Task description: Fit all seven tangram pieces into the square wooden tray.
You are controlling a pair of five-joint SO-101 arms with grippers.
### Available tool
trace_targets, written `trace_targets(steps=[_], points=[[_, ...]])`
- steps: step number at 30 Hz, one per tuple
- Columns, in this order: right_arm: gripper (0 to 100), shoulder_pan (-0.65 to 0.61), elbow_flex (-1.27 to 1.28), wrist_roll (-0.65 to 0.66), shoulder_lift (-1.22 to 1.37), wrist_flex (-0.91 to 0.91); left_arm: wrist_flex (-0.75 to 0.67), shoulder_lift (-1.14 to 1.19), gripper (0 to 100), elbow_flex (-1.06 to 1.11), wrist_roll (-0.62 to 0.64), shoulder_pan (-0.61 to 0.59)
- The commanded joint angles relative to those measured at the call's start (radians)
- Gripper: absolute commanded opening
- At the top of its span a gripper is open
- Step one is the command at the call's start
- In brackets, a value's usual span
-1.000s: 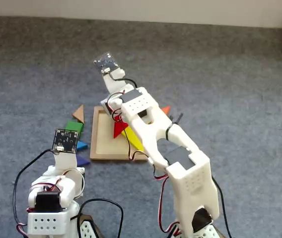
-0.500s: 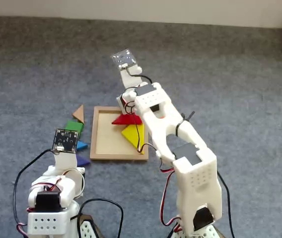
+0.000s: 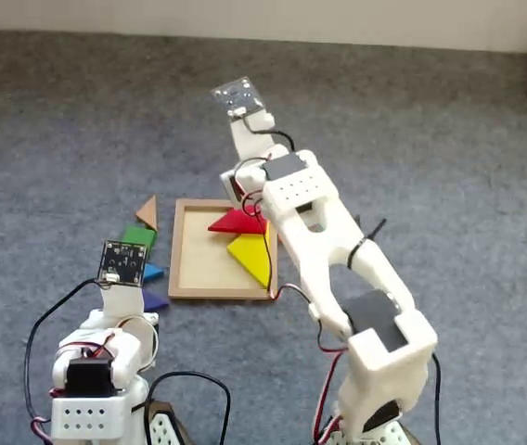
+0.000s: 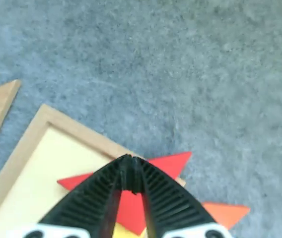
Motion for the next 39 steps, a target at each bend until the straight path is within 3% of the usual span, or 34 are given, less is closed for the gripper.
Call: trace_targets(steps=[1,7,11,28,39], points=[[0.9,0.031,0.051,-0.008,-0.113,0.005,0.003,-0.025,1,0.019,0.006,-0.015],[0.9,0.050,0.105,-0.005,-0.116,0.004,0.003,-0.025,1,0.019,0.006,-0.015],[0.9,0.041,0.163,0.074,-0.116,0.001,0.003,-0.025,1,0.019,0.006,-0.015],[0.9,-0.142,0.216,0.084,-0.087,-0.056,0.003,-0.025,1,0.019,0.006,-0.015],[0.9,-0.099,0.222,0.086,-0.200,-0.053,0.003,-0.025,1,0.019,0.006,-0.015]])
